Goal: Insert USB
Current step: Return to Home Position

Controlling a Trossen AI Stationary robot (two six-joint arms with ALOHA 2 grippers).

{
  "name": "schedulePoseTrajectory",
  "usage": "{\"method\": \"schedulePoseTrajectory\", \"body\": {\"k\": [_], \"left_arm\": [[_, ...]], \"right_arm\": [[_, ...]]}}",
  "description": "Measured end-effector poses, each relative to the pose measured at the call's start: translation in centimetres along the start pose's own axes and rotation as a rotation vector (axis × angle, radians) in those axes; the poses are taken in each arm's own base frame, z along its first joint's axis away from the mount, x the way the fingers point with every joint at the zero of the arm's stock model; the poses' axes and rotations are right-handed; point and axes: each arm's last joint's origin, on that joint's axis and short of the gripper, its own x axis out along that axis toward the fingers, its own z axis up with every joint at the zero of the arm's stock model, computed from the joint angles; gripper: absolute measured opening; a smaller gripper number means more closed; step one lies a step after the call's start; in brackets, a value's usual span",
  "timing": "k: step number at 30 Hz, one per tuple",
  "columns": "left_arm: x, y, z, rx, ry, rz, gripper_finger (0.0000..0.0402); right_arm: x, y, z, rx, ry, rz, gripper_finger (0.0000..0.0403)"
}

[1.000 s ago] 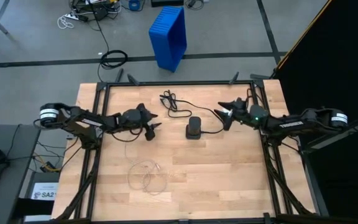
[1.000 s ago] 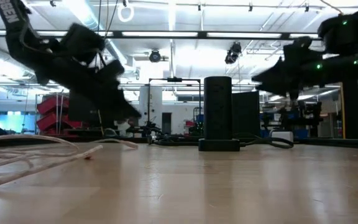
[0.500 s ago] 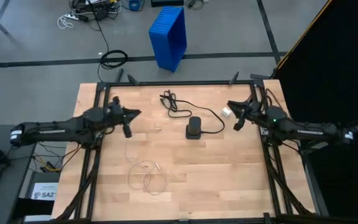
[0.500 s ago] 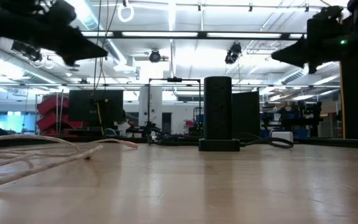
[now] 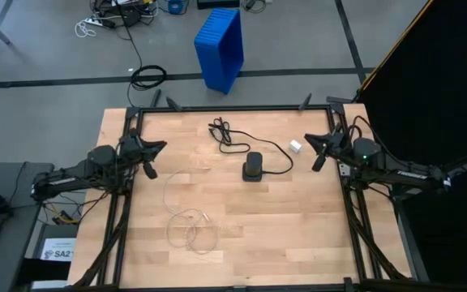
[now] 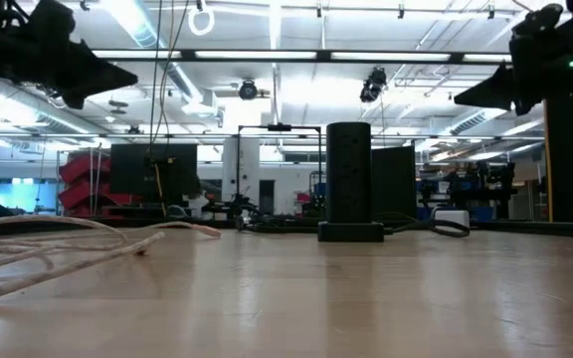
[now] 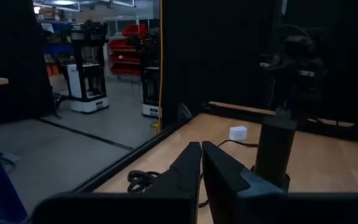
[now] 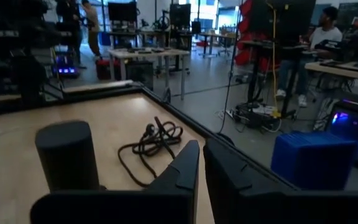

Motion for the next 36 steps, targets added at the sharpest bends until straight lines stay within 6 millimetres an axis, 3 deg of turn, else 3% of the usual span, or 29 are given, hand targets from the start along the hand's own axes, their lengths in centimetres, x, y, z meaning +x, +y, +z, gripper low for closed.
{"method": "schedulePoseTrajectory", "body": {"k": [7,13,20,36], "left_arm": [[0.4,-0.1,-1.2,0.03,0.025,-0.009,0.0],[1.3,-0.6,-4.2,-0.029,-0.026,-0.054,0.0],[1.3,-0.6,-4.0,-0.029,-0.041,-0.08,0.0],[1.4,-0.7,-4.2,0.011,-0.019,-0.086,0.0001]], "right_arm": [[-0.1,0.0,-2.3,-0.022,-0.012,0.001,0.0001],[0.1,0.3,-3.1,-0.017,-0.03,0.051,0.0],[0.2,0.7,-3.4,-0.001,-0.026,0.166,0.0],[0.6,0.8,-3.6,0.029,0.0,0.156,0.0006]]}}
